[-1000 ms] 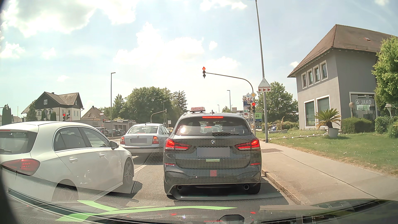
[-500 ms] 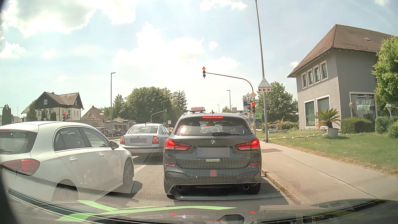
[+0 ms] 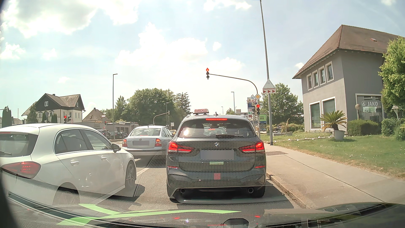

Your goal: Follow the waypoints while adhering to traffic rules and regulations

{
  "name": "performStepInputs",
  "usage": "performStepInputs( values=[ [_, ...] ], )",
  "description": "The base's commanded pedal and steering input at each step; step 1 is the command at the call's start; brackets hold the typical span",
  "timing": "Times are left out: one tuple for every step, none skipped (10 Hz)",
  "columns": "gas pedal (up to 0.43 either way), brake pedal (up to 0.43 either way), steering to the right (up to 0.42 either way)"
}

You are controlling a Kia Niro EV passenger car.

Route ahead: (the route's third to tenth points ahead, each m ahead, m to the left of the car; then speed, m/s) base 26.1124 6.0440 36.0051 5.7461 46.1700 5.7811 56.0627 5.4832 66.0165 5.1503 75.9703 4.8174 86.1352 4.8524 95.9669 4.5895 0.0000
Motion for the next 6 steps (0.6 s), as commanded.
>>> performStepInputs(
  values=[
    [0.0, 0.232, 0.0],
    [0.0, 0.232, 0.0],
    [0.0, 0.232, 0.0],
    [0.0, 0.232, 0.0],
    [0.0, 0.232, 0.0],
    [0.0, 0.232, 0.0]
  ],
)
